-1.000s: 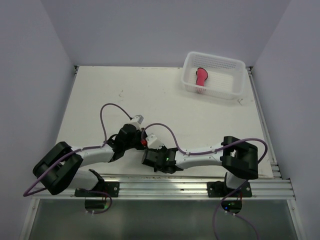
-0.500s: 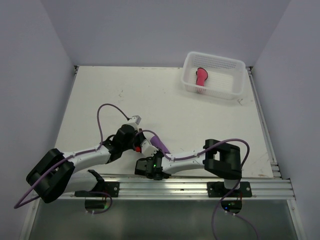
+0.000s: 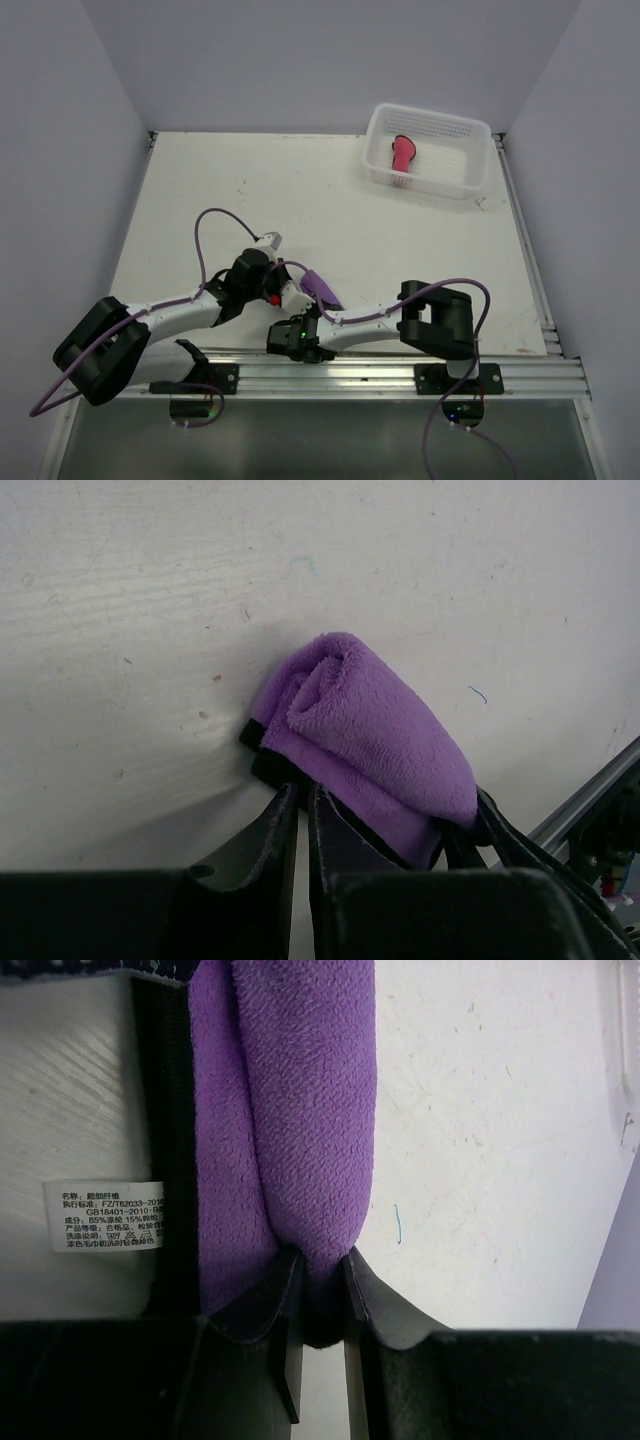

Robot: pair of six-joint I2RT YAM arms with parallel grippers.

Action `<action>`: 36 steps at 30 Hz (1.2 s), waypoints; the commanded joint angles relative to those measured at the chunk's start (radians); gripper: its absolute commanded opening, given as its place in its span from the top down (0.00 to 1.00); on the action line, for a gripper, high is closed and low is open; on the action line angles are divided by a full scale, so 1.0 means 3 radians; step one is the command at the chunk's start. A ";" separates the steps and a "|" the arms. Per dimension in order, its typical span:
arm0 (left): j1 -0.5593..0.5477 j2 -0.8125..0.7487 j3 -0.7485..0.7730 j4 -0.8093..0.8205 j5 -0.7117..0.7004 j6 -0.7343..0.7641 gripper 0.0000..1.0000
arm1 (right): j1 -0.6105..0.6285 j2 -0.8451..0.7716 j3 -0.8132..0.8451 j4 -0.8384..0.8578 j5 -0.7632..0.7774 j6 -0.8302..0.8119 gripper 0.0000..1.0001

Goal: Roll the towels
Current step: Roll the towel

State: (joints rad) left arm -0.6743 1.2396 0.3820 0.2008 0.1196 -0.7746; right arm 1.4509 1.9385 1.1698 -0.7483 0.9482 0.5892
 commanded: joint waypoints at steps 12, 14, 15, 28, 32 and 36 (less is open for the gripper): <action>0.0018 -0.0287 0.0122 0.0343 -0.0373 -0.0369 0.85 | 0.0072 -0.0126 -0.0243 0.0219 -0.0297 -0.0062 1.00; 0.0023 -0.0358 0.0153 0.0149 -0.0557 -0.0333 0.85 | 0.0072 -0.0142 -0.0248 0.0229 -0.0302 -0.0052 1.00; 0.0023 -0.0384 0.0189 0.0073 -0.0613 -0.0333 0.85 | 0.0067 -0.0147 -0.0254 0.0229 -0.0307 -0.0047 1.00; 0.0085 -0.0461 0.0143 0.0240 -0.0426 -0.0424 0.82 | 0.0031 -0.0228 -0.0346 0.0382 -0.0399 -0.0067 1.00; 0.0090 -0.0348 0.0097 0.0700 -0.0108 -0.0562 0.82 | 0.0031 -0.0234 -0.0356 0.0418 -0.0404 -0.0087 1.00; 0.0085 -0.0195 0.0000 0.0981 0.0102 -0.0772 0.82 | 0.0031 -0.0239 -0.0361 0.0449 -0.0394 -0.0093 1.00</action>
State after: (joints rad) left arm -0.6548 1.1561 0.4126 0.3550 0.0719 -0.9413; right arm 1.4593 1.8835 1.0832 -0.6563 0.9184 0.5426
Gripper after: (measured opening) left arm 0.179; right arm 0.204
